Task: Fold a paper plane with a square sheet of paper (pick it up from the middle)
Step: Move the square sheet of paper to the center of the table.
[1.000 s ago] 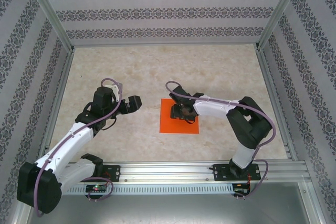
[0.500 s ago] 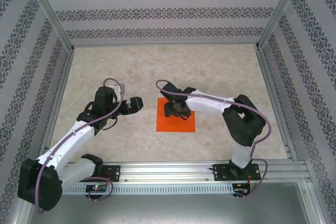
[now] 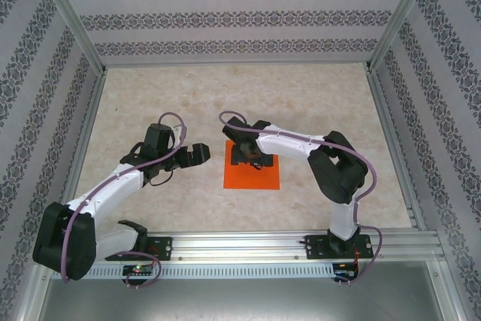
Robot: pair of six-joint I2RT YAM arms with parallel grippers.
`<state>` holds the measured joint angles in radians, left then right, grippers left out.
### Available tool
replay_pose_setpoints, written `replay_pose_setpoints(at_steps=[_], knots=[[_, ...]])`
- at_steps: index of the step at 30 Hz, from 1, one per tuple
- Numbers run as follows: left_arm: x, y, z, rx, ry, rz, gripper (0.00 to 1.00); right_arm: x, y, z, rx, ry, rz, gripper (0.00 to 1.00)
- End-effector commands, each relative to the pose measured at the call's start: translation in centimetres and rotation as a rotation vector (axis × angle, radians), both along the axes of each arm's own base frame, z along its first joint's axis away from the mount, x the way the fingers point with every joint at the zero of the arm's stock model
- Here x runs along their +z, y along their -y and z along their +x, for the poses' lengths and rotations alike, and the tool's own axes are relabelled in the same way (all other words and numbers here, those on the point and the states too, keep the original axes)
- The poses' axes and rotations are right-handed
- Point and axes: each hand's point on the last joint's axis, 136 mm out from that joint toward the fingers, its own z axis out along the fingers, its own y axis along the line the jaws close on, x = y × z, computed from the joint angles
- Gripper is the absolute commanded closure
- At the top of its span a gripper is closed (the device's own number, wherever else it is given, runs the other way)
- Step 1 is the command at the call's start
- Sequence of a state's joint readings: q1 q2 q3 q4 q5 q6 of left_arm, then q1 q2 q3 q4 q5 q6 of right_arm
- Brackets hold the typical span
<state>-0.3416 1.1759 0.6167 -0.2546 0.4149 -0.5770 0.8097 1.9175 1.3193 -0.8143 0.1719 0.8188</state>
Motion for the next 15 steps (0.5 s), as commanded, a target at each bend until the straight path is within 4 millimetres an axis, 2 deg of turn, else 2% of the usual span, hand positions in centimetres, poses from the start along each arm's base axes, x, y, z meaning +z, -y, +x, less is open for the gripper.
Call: replay_pose_setpoints(at_steps=[1,6,15], knots=[[2.0,1.0,0.6,-0.042,0.057,-0.03,0.0,-0.2,-0.6,0.4,-0.022,-0.001,0.023,0.11],[1.8,1.1,0.4,-0.052,0.05,-0.031,0.0,-0.5,-1.2,0.6,-0.019,-0.004,0.045,0.1],[1.7,1.2,0.3,-0.053,0.044,-0.035,0.0,-1.6,-0.6,0.9,-0.012,-0.016,0.005,0.07]])
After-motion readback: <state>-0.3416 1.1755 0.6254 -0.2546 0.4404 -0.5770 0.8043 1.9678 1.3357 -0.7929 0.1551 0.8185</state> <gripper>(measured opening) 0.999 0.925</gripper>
